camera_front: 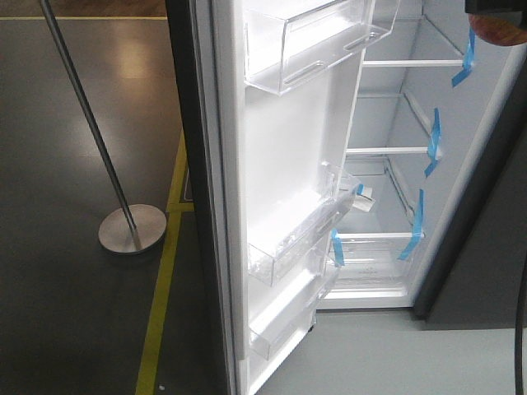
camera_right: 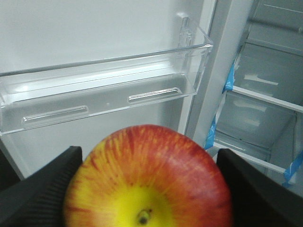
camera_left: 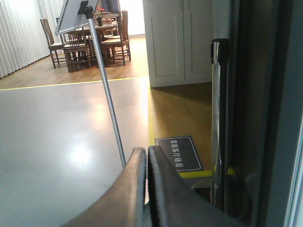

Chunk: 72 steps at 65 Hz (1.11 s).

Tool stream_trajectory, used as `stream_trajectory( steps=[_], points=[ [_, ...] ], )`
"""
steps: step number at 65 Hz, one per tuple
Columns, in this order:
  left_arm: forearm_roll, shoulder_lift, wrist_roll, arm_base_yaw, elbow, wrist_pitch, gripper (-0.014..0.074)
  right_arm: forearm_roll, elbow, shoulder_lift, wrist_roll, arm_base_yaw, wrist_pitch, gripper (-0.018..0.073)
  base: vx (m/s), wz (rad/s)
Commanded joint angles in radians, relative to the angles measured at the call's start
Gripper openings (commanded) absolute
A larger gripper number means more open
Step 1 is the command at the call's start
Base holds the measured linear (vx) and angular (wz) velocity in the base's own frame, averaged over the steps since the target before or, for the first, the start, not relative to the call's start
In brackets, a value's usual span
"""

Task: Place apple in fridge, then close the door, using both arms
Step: 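Move the held apple toward the refrigerator door shelf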

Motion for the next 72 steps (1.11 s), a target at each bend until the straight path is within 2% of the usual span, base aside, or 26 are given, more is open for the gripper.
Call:
stream_trajectory(
  steps=[1, 72],
  points=[
    [-0.002, -0.016, -0.006, -0.007, -0.020, -0.066, -0.0007, 0.048, -0.031, -0.033, -0.002, -0.005, -0.061, 0.0119, 0.04, -0.01],
    [-0.002, -0.016, -0.006, -0.007, -0.020, -0.066, -0.0007, 0.048, -0.031, -0.033, -0.002, -0.005, -0.061, 0.0119, 0.03, -0.01]
  ],
)
